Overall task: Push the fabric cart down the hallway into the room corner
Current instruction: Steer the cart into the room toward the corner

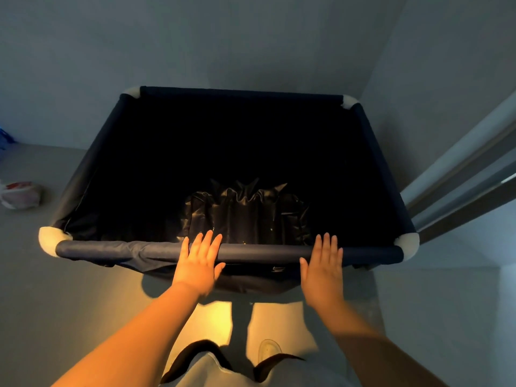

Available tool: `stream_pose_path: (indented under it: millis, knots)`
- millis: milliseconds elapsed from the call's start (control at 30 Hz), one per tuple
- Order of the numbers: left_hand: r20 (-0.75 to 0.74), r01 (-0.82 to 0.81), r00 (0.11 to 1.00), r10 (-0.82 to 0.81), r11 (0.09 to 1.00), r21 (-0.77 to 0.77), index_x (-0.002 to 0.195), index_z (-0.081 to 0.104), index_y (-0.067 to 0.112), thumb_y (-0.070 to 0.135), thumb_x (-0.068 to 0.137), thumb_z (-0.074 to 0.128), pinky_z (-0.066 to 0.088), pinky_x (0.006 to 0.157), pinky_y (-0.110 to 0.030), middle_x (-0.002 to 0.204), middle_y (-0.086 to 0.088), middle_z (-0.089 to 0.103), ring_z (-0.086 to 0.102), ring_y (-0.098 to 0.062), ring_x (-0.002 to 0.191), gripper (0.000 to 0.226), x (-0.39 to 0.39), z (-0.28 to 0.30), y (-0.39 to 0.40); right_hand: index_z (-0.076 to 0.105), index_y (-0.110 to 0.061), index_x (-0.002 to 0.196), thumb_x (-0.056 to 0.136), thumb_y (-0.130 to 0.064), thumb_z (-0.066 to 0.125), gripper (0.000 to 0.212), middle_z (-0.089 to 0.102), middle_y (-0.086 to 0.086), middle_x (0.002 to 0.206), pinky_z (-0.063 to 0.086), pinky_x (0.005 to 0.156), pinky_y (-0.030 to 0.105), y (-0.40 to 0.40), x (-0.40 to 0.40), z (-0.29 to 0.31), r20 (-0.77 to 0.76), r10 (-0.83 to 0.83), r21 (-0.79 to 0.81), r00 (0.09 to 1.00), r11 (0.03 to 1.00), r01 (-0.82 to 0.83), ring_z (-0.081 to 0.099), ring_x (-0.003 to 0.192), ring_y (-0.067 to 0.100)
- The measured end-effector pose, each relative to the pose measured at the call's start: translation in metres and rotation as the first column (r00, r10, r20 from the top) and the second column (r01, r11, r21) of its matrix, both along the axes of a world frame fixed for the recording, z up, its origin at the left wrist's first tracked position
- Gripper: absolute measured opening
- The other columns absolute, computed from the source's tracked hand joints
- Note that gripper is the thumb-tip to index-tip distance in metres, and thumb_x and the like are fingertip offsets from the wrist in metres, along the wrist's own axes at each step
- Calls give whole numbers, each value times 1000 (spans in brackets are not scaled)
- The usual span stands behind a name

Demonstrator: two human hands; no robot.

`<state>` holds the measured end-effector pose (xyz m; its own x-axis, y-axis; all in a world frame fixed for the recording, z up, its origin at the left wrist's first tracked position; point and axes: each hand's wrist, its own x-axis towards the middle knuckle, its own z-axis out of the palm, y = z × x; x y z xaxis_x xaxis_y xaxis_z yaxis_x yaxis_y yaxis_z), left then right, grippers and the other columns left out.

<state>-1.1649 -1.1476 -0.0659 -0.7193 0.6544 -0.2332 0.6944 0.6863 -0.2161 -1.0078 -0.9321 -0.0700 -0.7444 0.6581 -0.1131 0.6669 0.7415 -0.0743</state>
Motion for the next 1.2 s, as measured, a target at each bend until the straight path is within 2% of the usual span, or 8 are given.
stream_pose_path:
  millis: [200,333,500,633,767,1000,1200]
  knots:
    - [40,22,999,-23,999,41,145,3,16,51,96,17,4,115,-50,153,-8,20,16,-28,139,62,-43,3,-39,7,-1,145,97,-37,29,65,8,21,156,-7,116,45,-46,-36,2,-32,-21,-9,999,1000,21,-3,145,34]
    - [61,91,993,-98,991,101,145,9,14,50,95,22,8,114,-49,147,-8,29,24,-28,134,63,-76,5,-73,1,0,145,96,-37,26,66,1,21,156,-9,116,46,-80,-67,6,31,-65,-28,997,997,66,-8,144,35]
    - [64,123,989,-134,981,150,145,8,13,52,94,22,8,115,-49,146,-8,31,25,-27,133,65,-110,5,-113,-7,-1,144,95,-38,22,69,-7,21,156,-12,115,46,-118,-102,3,89,-110,-39,990,993,114,-15,143,35]
    - [68,131,987,-146,972,198,145,14,12,52,94,28,11,114,-50,142,-10,36,30,-29,131,66,-132,5,-144,-10,-1,144,95,-39,20,69,-9,20,156,-10,117,48,-145,-126,2,132,-111,-55,985,991,119,-17,142,35]
    - [44,111,992,-120,978,179,144,15,11,53,93,27,11,113,-51,139,-10,37,31,-30,128,67,-148,6,-171,-13,-1,143,96,-40,18,68,-10,21,156,-9,117,49,-169,-147,4,191,-75,-51,979,995,86,-17,142,36]
    - [18,48,999,-51,986,159,142,18,11,55,91,30,11,113,-52,135,-11,39,31,-30,126,68,-160,3,-209,-13,-2,144,96,-39,19,68,-11,19,156,-8,117,49,-204,-170,11,181,-16,-78,983,996,31,-17,142,35]
    - [25,-19,1000,14,980,200,139,22,11,57,88,35,13,112,-53,130,-11,42,34,-31,123,70,-139,1,-224,-11,-3,144,96,-39,21,68,-9,19,156,-7,117,48,-209,-165,12,173,57,-74,983,996,-44,-15,143,35]
